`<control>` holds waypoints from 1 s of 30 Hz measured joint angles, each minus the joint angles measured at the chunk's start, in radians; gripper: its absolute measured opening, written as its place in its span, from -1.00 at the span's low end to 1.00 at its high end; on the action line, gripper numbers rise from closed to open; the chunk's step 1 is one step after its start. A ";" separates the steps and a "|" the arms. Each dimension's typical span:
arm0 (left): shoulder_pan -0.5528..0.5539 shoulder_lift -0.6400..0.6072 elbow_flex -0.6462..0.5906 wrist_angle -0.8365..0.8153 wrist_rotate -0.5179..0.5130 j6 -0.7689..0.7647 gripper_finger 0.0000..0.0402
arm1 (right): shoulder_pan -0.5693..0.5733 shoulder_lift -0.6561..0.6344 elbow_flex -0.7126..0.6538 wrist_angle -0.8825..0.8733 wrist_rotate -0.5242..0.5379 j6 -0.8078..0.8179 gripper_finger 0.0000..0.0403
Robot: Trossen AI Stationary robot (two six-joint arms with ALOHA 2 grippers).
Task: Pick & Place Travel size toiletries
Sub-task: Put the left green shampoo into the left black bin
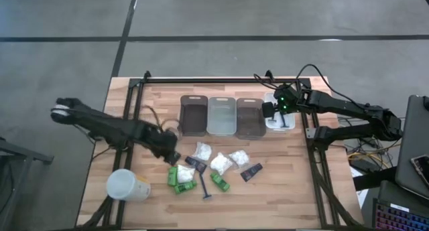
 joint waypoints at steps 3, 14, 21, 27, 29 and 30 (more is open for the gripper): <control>-0.071 0.056 0.001 0.036 0.018 -0.078 0.13 | 0.000 0.000 0.000 -0.001 -0.009 -0.014 0.80; -0.237 0.189 0.001 0.167 -0.064 -0.424 0.68 | 0.000 0.000 0.000 -0.003 -0.012 -0.056 0.81; -0.250 0.316 0.006 0.214 -0.064 -0.475 0.62 | 0.000 0.000 0.000 -0.002 -0.011 -0.101 0.81; -0.250 0.358 0.018 0.204 -0.045 -0.469 0.51 | 0.000 0.000 0.000 -0.002 -0.011 -0.101 0.81; -0.250 0.349 0.019 0.202 -0.045 -0.466 0.47 | 0.000 0.000 0.000 -0.002 -0.011 -0.101 0.81; -0.250 0.343 0.020 0.206 -0.044 -0.466 0.44 | 0.000 0.000 0.000 -0.002 -0.011 -0.101 0.81</control>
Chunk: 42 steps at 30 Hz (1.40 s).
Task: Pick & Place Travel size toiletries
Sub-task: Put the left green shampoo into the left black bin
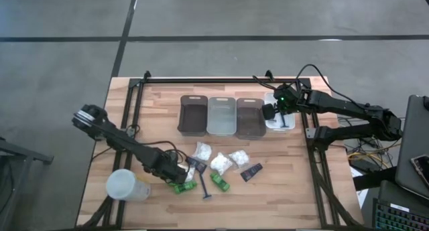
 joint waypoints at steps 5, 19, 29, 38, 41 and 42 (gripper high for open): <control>-0.005 -0.038 -0.005 -0.058 -0.003 0.047 0.36 | 0.000 0.000 0.000 0.000 0.000 0.001 0.81; -0.006 -0.045 -0.070 -0.041 -0.025 0.132 0.33 | 0.000 0.000 0.000 0.002 0.002 0.031 0.81; -0.006 -0.040 -0.099 -0.038 -0.031 0.176 0.00 | 0.000 0.000 0.000 0.001 0.002 0.031 0.81; -0.002 -0.096 -0.092 -0.018 -0.166 0.166 -0.34 | 0.000 0.000 -0.001 0.001 0.002 0.031 0.81; 0.010 -0.162 -0.074 -0.015 -0.265 0.116 -0.30 | 0.000 0.000 -0.001 0.002 0.002 0.031 0.81; 0.015 -0.188 -0.066 -0.011 -0.302 0.101 -0.30 | 0.000 0.000 -0.001 0.002 0.002 0.031 0.81</control>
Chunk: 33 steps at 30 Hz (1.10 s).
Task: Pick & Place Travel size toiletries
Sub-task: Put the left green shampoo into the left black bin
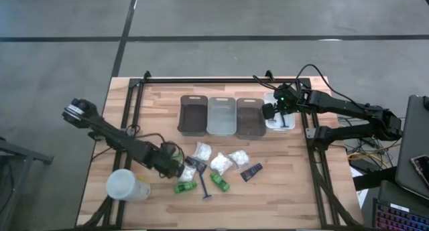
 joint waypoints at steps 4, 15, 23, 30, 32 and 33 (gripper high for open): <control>0.029 -0.111 0.014 -0.007 -0.188 -0.044 -0.30 | 0.000 0.000 0.000 0.001 0.000 0.000 0.81; 0.426 -0.243 0.021 0.171 -0.219 0.255 -0.30 | 0.000 0.000 0.000 0.008 0.000 0.000 0.81; 0.703 -0.119 0.031 0.213 0.013 0.451 -0.29 | 0.000 0.000 0.000 0.005 0.000 0.007 0.81; 0.726 -0.017 0.031 0.273 0.059 0.465 -0.08 | 0.000 0.000 0.000 0.003 -0.001 0.008 0.81; 0.726 -0.003 0.031 0.271 0.060 0.454 0.04 | 0.000 0.000 0.000 0.002 -0.001 0.008 0.81; 0.726 0.001 0.031 0.271 0.065 0.451 0.11 | 0.000 0.000 0.000 0.002 -0.001 0.008 0.81</control>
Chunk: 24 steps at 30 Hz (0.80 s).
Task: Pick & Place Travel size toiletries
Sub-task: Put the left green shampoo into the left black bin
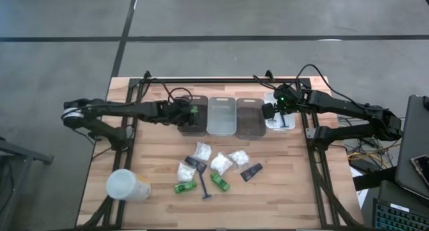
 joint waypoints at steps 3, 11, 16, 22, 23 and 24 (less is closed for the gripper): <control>-0.004 -0.008 0.000 0.005 0.034 0.002 0.28 | 0.000 0.000 0.000 -0.003 0.000 0.000 0.81; -0.110 -0.164 0.017 0.070 0.213 0.269 0.50 | 0.000 0.000 -0.001 -0.007 -0.001 -0.010 0.81; -0.291 -0.279 0.020 0.038 0.316 0.370 0.47 | 0.000 0.000 -0.003 -0.007 -0.001 -0.024 0.81; -0.561 -0.298 0.015 0.035 0.226 0.271 0.47 | 0.000 0.000 -0.003 -0.007 -0.001 -0.037 0.81; -0.606 -0.283 0.015 0.035 0.207 0.258 0.46 | 0.000 0.000 -0.003 -0.007 -0.001 -0.037 0.81; -0.651 -0.265 0.015 0.035 0.186 0.251 0.46 | 0.000 0.000 -0.003 -0.007 -0.001 -0.037 0.81</control>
